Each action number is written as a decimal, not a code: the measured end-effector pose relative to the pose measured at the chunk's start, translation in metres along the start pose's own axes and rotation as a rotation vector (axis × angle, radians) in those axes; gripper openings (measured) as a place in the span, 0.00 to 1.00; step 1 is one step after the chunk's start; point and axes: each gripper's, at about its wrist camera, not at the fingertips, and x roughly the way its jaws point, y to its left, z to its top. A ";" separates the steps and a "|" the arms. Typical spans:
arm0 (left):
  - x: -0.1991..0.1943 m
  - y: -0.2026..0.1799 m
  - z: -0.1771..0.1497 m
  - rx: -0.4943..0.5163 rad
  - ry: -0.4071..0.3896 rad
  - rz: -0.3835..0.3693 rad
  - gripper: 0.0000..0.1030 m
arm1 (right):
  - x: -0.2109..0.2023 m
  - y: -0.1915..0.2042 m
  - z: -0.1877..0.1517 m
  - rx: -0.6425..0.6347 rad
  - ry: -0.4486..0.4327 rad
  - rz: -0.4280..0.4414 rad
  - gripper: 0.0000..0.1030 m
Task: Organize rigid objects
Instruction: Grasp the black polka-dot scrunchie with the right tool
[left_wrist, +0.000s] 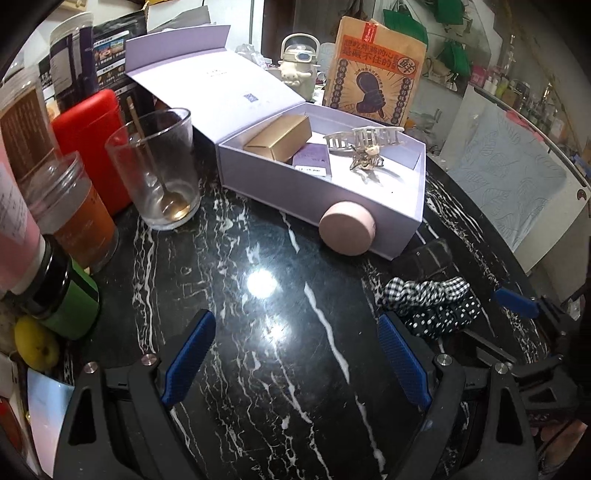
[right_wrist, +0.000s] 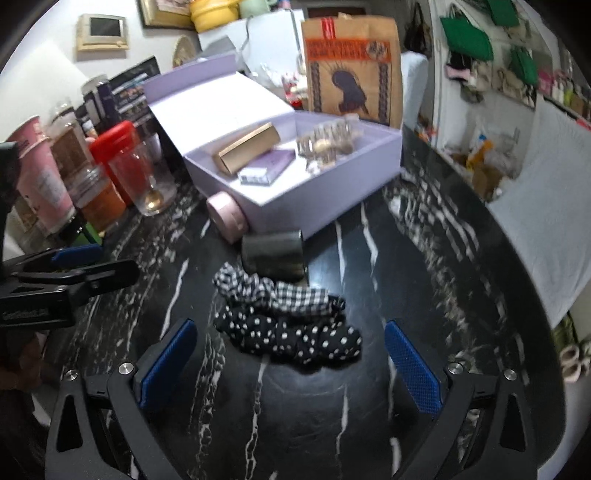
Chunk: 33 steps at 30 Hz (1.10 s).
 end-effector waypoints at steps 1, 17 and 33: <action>0.001 0.002 -0.002 -0.002 0.001 0.001 0.88 | 0.004 0.000 -0.001 0.004 0.013 -0.001 1.00; 0.008 0.021 -0.009 -0.053 0.022 -0.011 0.88 | 0.035 0.010 0.002 -0.005 0.060 -0.066 1.00; 0.025 0.010 0.002 -0.025 0.023 -0.077 0.88 | 0.035 0.009 0.000 -0.087 0.031 -0.048 0.86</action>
